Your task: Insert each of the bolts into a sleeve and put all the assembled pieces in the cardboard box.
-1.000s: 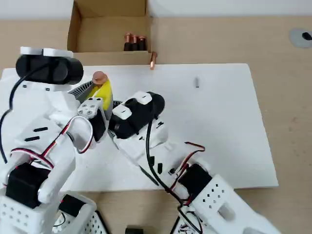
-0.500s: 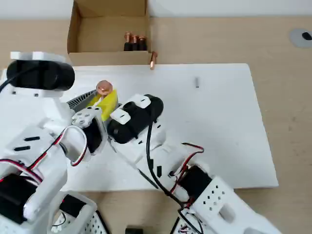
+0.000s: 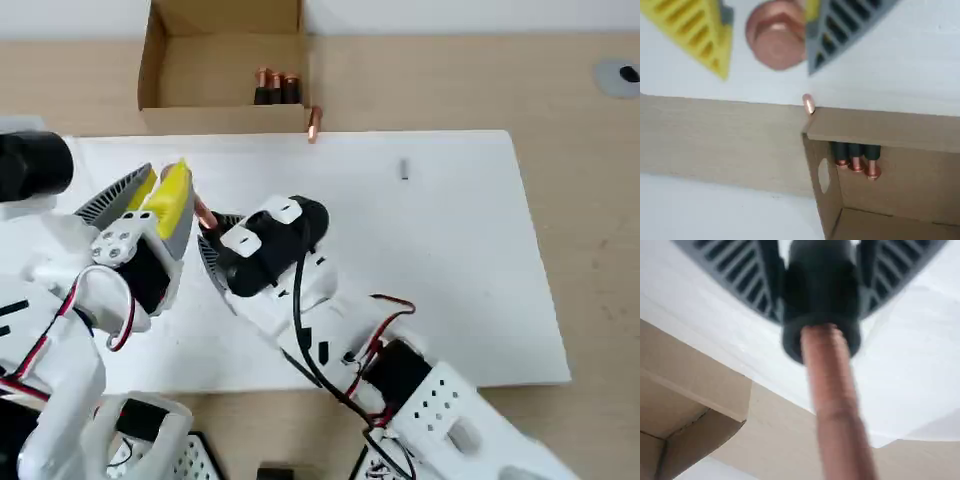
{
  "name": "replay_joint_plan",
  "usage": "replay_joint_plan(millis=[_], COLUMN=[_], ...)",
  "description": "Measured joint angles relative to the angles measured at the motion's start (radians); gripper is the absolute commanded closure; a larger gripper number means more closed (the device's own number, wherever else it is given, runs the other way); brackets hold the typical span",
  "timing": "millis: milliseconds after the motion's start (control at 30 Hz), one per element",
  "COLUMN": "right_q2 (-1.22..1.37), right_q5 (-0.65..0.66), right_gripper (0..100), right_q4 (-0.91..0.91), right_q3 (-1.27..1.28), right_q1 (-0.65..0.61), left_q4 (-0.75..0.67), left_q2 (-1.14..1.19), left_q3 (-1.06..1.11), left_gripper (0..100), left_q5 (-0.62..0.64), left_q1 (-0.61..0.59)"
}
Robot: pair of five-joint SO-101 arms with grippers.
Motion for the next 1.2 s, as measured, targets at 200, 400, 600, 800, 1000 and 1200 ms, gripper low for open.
replay_joint_plan(millis=[200, 400, 600, 800, 1000, 1200], right_q2=[0.000, 0.000, 0.000, 0.000, 0.000, 0.000], right_q5=[0.000, 0.000, 0.000, -0.002, 0.000, 0.000], right_gripper=[98.9, 98.9, 98.9, 98.9, 98.9, 98.9], right_q4=[0.000, 0.000, 0.000, 0.000, 0.000, 0.000], right_q3=[0.000, 0.000, 0.000, 0.000, 0.005, 0.006], right_q1=[0.000, -0.003, -0.003, -0.003, -0.005, -0.003], left_q4=[0.002, 0.002, 0.002, 0.002, 0.002, 0.002], left_q2=[0.000, 0.000, 0.000, 0.000, 0.000, 0.003], left_q3=[0.000, 0.000, 0.000, 0.000, 0.009, 0.014], left_gripper=[88, 89, 100, 100, 100, 100], left_q5=[0.002, 0.002, 0.002, -0.009, -0.012, -0.012], left_q1=[0.000, 0.000, 0.037, 0.137, 0.140, 0.140])
